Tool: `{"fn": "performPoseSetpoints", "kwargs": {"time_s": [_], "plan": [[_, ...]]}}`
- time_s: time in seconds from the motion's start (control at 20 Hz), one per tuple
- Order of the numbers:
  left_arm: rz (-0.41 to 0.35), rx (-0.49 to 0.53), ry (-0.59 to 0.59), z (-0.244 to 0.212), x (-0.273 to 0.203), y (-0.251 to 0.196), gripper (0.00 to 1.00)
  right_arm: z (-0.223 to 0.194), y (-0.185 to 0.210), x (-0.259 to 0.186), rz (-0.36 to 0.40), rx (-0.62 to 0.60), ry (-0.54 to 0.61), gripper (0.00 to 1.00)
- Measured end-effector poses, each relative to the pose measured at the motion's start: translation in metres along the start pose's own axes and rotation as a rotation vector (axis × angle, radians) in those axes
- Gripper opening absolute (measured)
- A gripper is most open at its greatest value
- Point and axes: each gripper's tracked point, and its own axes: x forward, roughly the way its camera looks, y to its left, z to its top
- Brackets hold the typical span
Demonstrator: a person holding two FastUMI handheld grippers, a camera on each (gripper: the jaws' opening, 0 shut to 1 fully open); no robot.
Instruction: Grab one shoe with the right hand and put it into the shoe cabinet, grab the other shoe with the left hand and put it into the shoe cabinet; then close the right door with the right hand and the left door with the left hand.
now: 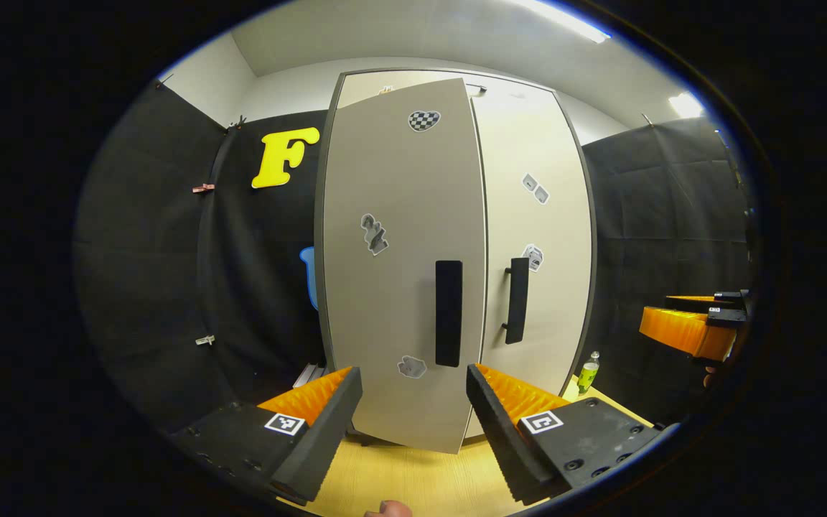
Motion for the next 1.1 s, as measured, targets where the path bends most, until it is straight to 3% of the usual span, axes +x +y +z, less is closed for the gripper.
{"fn": "performPoseSetpoints", "kwargs": {"time_s": [1.1], "plan": [[-0.010, -0.008, 0.011, -0.0058, 0.0023, 0.0019, 0.94, 0.0010, 0.0010, 0.0025, -0.022, 0.012, -0.008, 0.98]]}}
